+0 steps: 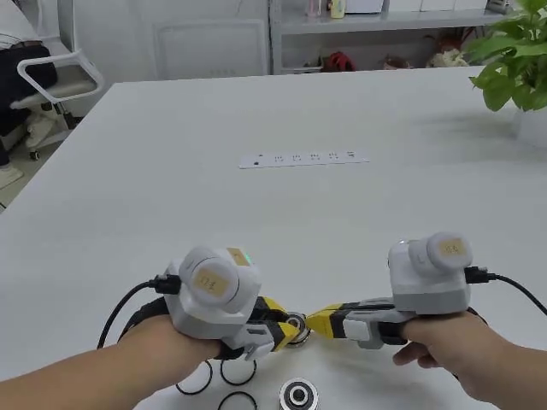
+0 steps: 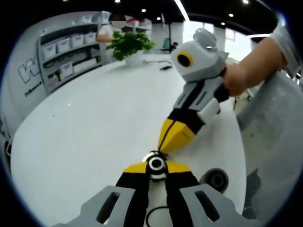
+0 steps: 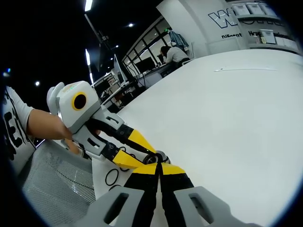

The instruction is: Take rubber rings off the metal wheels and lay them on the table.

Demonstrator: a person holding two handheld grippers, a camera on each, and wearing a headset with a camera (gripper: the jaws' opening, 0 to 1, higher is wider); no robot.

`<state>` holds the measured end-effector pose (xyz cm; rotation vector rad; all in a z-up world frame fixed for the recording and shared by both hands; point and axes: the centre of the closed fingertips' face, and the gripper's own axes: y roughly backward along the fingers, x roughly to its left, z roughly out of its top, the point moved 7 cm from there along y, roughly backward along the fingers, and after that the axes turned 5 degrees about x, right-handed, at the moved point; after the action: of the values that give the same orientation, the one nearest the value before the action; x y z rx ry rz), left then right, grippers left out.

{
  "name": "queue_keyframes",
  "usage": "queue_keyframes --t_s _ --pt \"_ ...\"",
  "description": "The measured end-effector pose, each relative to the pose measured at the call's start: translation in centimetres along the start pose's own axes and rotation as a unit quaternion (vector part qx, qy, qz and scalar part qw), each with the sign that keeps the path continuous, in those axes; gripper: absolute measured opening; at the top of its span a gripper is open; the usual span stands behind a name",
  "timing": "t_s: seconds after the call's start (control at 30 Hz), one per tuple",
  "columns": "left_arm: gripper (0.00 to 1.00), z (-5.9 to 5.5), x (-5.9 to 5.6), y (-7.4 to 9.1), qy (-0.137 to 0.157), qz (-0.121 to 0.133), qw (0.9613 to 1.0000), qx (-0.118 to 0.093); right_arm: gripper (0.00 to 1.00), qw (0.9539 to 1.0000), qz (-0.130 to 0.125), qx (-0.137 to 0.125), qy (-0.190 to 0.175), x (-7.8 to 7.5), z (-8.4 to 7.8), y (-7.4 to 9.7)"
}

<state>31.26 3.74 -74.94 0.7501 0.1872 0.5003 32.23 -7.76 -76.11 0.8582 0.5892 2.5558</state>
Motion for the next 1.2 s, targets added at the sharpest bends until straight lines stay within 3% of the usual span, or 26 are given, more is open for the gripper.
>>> queue_keyframes --t_s 0.83,0.93,1.2 --pt "0.12 -0.1 0.0 0.0 0.003 0.002 1.0 -0.001 0.0 0.9998 0.017 -0.003 0.013 0.8 0.3 -0.4" --pt "0.12 -0.1 0.0 0.0 0.003 0.003 1.0 -0.001 0.0 0.9993 0.034 -0.008 0.015 1.6 0.6 -0.6" --pt "0.12 -0.2 -0.1 0.0 0.003 0.005 1.0 -0.005 0.0 0.9995 0.025 -0.006 0.019 1.1 0.5 -0.5"
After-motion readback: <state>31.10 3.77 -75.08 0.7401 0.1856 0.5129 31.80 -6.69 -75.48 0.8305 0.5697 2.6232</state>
